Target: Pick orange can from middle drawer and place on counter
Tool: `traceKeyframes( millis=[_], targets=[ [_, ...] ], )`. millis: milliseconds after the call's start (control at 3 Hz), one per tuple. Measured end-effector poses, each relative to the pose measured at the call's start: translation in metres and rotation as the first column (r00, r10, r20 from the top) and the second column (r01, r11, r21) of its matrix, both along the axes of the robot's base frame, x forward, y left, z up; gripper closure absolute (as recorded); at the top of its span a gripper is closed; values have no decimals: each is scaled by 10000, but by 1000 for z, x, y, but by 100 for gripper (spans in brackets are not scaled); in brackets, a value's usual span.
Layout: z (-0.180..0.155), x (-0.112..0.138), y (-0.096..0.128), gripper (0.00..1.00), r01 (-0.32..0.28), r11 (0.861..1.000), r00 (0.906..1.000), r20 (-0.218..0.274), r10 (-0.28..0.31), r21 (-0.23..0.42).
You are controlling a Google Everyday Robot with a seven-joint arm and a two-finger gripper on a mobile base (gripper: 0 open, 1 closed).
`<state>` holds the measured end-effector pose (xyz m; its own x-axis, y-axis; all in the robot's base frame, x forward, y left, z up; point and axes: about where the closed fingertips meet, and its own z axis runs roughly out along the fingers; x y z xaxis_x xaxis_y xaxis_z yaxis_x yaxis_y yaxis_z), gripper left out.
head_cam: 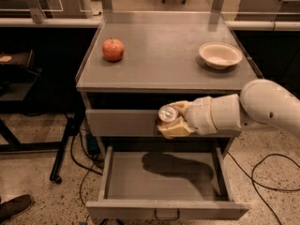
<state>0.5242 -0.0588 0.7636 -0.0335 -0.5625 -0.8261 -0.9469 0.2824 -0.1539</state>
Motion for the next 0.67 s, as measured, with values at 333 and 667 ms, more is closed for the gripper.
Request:
traceKeyframes(
  millis=[333,667],
  targets=[
    [42,13,2,100,-53,9995,9969,778,76,-297],
    [42,13,2,100,-52,9995,9969,779,75,-297]
  ],
)
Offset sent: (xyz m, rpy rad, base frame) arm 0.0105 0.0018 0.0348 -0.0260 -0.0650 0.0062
